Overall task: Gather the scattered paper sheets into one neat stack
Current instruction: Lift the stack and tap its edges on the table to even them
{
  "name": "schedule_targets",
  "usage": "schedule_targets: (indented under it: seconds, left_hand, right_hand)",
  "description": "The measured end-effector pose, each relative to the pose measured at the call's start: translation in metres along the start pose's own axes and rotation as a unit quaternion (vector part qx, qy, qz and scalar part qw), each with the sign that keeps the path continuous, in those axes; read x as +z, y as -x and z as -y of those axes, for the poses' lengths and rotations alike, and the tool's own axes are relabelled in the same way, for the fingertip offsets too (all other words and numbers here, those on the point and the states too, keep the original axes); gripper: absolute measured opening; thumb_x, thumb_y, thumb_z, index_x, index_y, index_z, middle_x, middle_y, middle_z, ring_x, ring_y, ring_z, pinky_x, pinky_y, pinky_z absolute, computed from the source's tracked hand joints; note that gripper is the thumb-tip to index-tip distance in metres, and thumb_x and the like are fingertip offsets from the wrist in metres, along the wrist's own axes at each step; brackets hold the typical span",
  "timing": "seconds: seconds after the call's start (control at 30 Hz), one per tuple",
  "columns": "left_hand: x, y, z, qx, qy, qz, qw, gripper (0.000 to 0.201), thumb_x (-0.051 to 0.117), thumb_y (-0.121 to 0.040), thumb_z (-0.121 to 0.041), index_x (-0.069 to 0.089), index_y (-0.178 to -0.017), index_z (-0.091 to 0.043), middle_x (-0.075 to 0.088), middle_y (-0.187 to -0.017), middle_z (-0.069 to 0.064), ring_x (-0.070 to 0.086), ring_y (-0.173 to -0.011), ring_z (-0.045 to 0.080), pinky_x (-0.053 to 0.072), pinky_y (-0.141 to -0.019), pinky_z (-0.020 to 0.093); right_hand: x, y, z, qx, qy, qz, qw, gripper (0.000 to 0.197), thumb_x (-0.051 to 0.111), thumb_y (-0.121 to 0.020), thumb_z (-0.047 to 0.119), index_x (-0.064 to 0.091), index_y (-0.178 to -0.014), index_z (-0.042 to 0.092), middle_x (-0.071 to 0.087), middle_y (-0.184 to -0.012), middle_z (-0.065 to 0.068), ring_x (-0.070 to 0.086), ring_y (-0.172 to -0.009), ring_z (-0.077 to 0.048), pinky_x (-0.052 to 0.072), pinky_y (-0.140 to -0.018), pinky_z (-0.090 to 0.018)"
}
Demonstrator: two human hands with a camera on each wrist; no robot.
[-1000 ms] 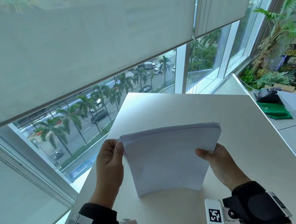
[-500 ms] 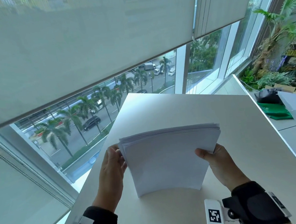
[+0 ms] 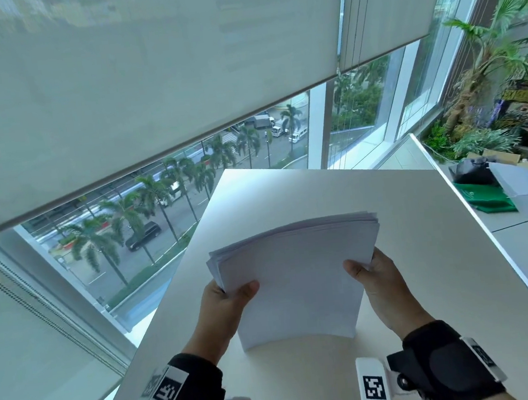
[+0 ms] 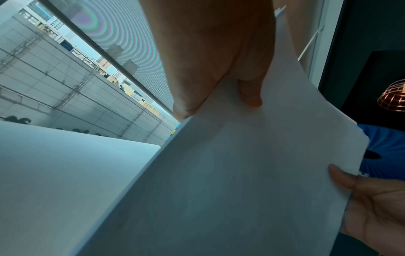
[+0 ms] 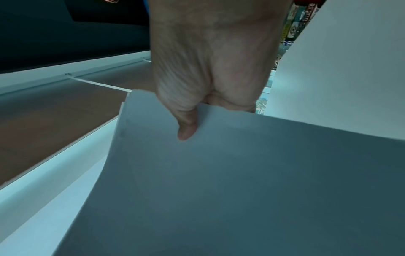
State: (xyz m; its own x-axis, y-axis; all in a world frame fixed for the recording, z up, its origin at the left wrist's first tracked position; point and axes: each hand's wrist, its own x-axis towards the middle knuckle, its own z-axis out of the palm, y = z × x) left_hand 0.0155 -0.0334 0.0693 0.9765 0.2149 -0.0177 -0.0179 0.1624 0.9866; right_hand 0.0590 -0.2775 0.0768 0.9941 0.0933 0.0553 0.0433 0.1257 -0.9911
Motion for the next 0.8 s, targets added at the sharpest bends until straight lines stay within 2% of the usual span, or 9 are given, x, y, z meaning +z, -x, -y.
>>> schedule_targets:
  seconds: [0.07, 0.17, 0.27, 0.37, 0.43, 0.53, 0.6, 0.7, 0.8]
  left_hand:
    - [0.003, 0.002, -0.004, 0.012, 0.005, -0.009, 1.0, 0.023, 0.072, -0.059, -0.015, 0.069, -0.081, -0.01, 0.076, -0.07, -0.004, 0.069, -0.065, 0.009, 0.056, -0.061, 0.02]
    - [0.004, 0.006, -0.011, 0.036, 0.013, -0.012, 0.999, 0.02, 0.067, -0.061, -0.01, 0.068, -0.081, -0.008, 0.075, -0.068, -0.006, 0.069, -0.062, 0.005, 0.054, -0.057, 0.018]
    - [0.001, 0.005, -0.017, 0.044, 0.011, -0.003, 0.999, 0.022, 0.069, -0.06, -0.009, 0.068, -0.082, -0.009, 0.076, -0.07, -0.006, 0.07, -0.064, 0.006, 0.054, -0.058, 0.017]
    - [-0.001, 0.005, -0.018, 0.037, 0.01, 0.025, 0.999, 0.037, 0.077, -0.053, -0.012, 0.068, -0.089, -0.01, 0.077, -0.076, -0.006, 0.071, -0.07, 0.006, 0.054, -0.06, 0.017]
    - [-0.001, 0.005, -0.016, 0.026, 0.007, 0.04, 0.999, 0.048, 0.079, -0.045, -0.022, 0.069, -0.09, -0.012, 0.077, -0.079, -0.005, 0.072, -0.072, 0.007, 0.054, -0.061, 0.017]
    - [0.0, 0.005, -0.015, 0.012, 0.011, 0.07, 0.997, 0.047, 0.079, -0.046, -0.017, 0.068, -0.091, -0.017, 0.077, -0.082, -0.007, 0.072, -0.075, 0.005, 0.054, -0.063, 0.015]
    - [0.001, 0.005, -0.016, 0.01, 0.01, 0.08, 0.997, 0.046, 0.079, -0.048, -0.013, 0.067, -0.092, -0.017, 0.077, -0.082, -0.007, 0.071, -0.075, 0.005, 0.054, -0.063, 0.015]
    - [0.001, 0.004, -0.018, 0.007, 0.016, 0.076, 0.997, 0.047, 0.079, -0.049, -0.01, 0.066, -0.093, -0.017, 0.077, -0.08, -0.008, 0.071, -0.074, 0.004, 0.054, -0.062, 0.015]
    - [0.002, 0.006, -0.017, 0.019, 0.019, 0.071, 0.997, 0.052, 0.078, -0.046, -0.025, 0.066, -0.096, -0.017, 0.077, -0.085, -0.005, 0.071, -0.078, 0.007, 0.054, -0.065, 0.017]
  right_hand:
    - [0.0, 0.001, 0.004, -0.006, 0.023, -0.008, 1.0, 0.029, 0.053, -0.089, -0.006, 0.062, -0.097, 0.021, 0.071, -0.094, 0.001, 0.066, -0.087, -0.016, 0.049, -0.078, -0.024]
    - [-0.003, 0.002, 0.01, -0.012, 0.037, -0.003, 0.999, 0.029, 0.053, -0.089, -0.004, 0.062, -0.097, 0.022, 0.072, -0.09, 0.007, 0.067, -0.08, -0.004, 0.052, -0.071, -0.016]
    - [-0.003, 0.006, 0.015, -0.011, 0.033, 0.003, 0.999, 0.021, 0.062, -0.086, 0.008, 0.062, -0.106, 0.015, 0.07, -0.102, -0.004, 0.066, -0.093, -0.016, 0.049, -0.081, -0.025]
    - [-0.007, 0.01, 0.013, -0.034, 0.011, 0.011, 0.999, 0.065, 0.075, -0.067, 0.036, 0.052, -0.123, 0.011, 0.065, -0.119, -0.009, 0.062, -0.109, -0.021, 0.048, -0.091, -0.032]
    - [-0.009, 0.011, 0.01, -0.029, -0.005, 0.007, 1.0, 0.079, 0.079, -0.057, 0.04, 0.048, -0.125, 0.013, 0.061, -0.125, -0.008, 0.058, -0.116, -0.018, 0.045, -0.098, -0.033]
    - [-0.005, 0.012, 0.002, -0.007, 0.003, 0.032, 0.999, 0.084, 0.085, -0.044, 0.047, 0.053, -0.118, 0.021, 0.067, -0.113, -0.003, 0.064, -0.102, -0.012, 0.05, -0.084, -0.025]
    - [-0.003, 0.011, -0.001, -0.008, 0.003, 0.024, 1.0, 0.079, 0.084, -0.046, 0.04, 0.055, -0.117, 0.021, 0.069, -0.106, -0.002, 0.065, -0.095, -0.014, 0.05, -0.078, -0.025]
    - [-0.003, 0.01, 0.0, -0.01, -0.004, 0.023, 1.0, 0.076, 0.078, -0.051, 0.031, 0.053, -0.122, 0.015, 0.068, -0.108, -0.009, 0.063, -0.097, -0.022, 0.051, -0.078, -0.028]
    - [-0.004, 0.009, 0.0, -0.018, -0.004, 0.02, 1.0, 0.066, 0.075, -0.061, 0.018, 0.051, -0.122, 0.014, 0.066, -0.113, -0.013, 0.062, -0.102, -0.026, 0.051, -0.085, -0.034]
